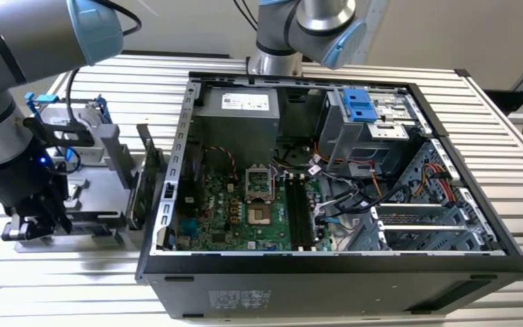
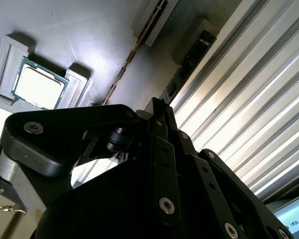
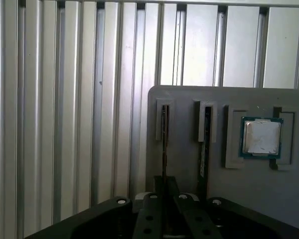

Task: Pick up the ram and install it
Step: 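Pick up the ram and move it above insertion slot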

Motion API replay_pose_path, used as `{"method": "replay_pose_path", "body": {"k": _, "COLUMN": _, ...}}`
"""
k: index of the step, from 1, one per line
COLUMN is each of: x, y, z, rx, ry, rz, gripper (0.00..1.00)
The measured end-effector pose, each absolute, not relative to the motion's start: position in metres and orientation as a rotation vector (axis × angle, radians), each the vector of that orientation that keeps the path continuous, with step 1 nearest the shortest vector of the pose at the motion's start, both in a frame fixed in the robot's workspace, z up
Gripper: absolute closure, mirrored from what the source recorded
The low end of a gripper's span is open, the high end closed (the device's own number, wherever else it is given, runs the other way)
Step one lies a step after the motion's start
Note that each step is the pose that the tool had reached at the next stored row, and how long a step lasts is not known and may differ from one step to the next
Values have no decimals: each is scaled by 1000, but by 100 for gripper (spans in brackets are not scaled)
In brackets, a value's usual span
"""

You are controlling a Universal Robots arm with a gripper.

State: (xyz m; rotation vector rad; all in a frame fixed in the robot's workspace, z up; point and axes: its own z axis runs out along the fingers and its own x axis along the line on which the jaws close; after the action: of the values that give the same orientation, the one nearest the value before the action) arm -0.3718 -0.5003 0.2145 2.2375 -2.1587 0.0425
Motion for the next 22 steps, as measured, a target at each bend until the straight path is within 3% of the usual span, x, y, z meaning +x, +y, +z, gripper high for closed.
{"method": "replay_pose_path", "body": {"k": 22, "x": -372, "y": -500, "z": 227, "rx": 2238, "ry": -2159, "rz": 43, "gripper": 100}}
